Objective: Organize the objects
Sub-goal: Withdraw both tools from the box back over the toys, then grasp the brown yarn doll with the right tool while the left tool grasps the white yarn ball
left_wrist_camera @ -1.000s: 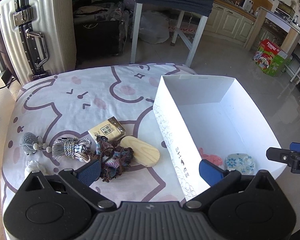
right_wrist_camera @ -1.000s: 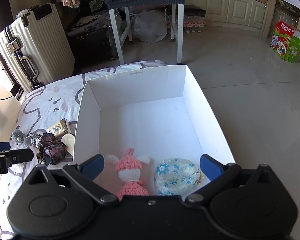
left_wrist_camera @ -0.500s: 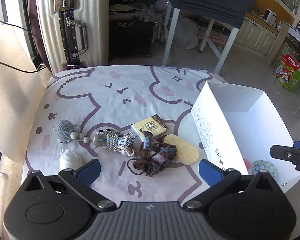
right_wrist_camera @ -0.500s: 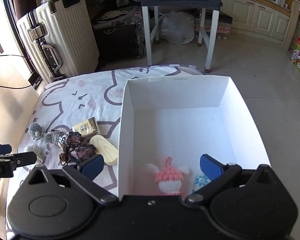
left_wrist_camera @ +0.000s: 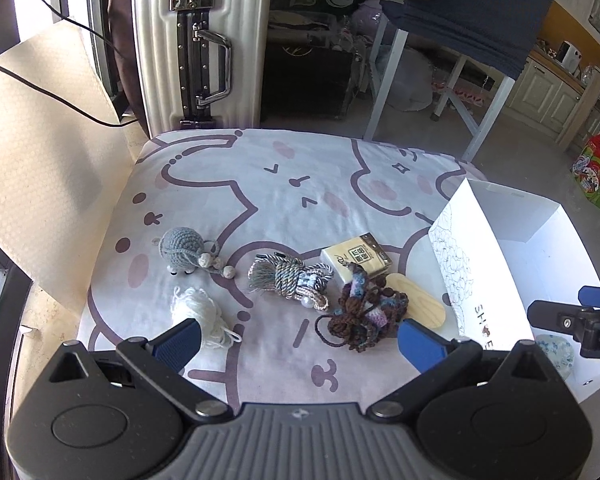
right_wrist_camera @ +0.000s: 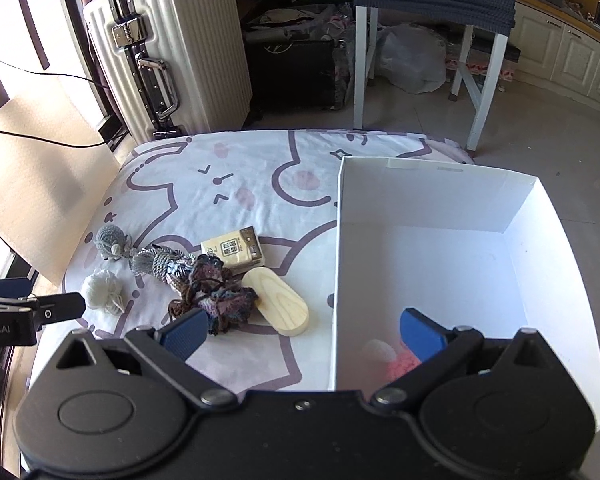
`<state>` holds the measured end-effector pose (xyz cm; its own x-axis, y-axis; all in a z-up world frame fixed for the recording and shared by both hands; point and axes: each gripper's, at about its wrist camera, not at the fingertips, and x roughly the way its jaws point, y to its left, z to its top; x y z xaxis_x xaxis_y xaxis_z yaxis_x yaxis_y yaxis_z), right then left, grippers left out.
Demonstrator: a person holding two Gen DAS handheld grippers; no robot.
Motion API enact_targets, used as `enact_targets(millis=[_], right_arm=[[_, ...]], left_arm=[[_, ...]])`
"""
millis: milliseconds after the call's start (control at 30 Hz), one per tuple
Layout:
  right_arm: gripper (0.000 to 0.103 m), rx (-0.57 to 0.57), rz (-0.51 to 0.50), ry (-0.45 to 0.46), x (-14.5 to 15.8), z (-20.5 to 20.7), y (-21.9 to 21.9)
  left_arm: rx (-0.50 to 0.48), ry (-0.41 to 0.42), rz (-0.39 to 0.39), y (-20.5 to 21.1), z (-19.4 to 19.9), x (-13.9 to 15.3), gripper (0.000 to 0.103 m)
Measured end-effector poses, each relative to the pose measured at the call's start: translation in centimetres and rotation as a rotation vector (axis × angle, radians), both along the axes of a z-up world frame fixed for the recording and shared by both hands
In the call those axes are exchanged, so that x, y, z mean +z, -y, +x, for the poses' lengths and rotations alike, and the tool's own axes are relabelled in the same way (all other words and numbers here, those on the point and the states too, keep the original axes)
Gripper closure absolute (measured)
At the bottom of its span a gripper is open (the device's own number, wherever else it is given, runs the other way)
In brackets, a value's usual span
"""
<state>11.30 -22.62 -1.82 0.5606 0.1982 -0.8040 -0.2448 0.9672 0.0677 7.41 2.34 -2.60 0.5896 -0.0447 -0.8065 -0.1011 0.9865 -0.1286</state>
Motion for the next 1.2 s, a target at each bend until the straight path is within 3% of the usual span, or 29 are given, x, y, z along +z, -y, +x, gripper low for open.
enact_targets(millis=[267, 433, 667, 967, 1200], right_arm=[[0.0, 0.032, 0.016, 0.019, -0.1, 0.6, -2.0], [0.0, 0.068, 0.031, 0.075, -0.6, 0.9, -2.9], [0.0, 0.122, -0.014, 0.116, -2.3, 1.9, -4.8], [0.0, 0.218, -0.087, 0.132, -4.9, 3.0, -7.5], [0.001, 0.291, -0.096, 0.095, -8.4, 4.1, -9.9]], left_arm=[[0.051, 0.031, 0.004, -1.9, -0.2, -0.3, 0.0], [0.111, 0.052, -0.013, -3.8, 0.1, -0.6, 0.0], [0.17, 0.075, -0.029, -6.3, 1.5, -1.9, 0.005], [0.236, -0.004, -0.042, -8.3, 3.4, -6.3, 0.014], [0.313, -0.068, -0.126, -9.3, 4.1, -8.6, 0.018]])
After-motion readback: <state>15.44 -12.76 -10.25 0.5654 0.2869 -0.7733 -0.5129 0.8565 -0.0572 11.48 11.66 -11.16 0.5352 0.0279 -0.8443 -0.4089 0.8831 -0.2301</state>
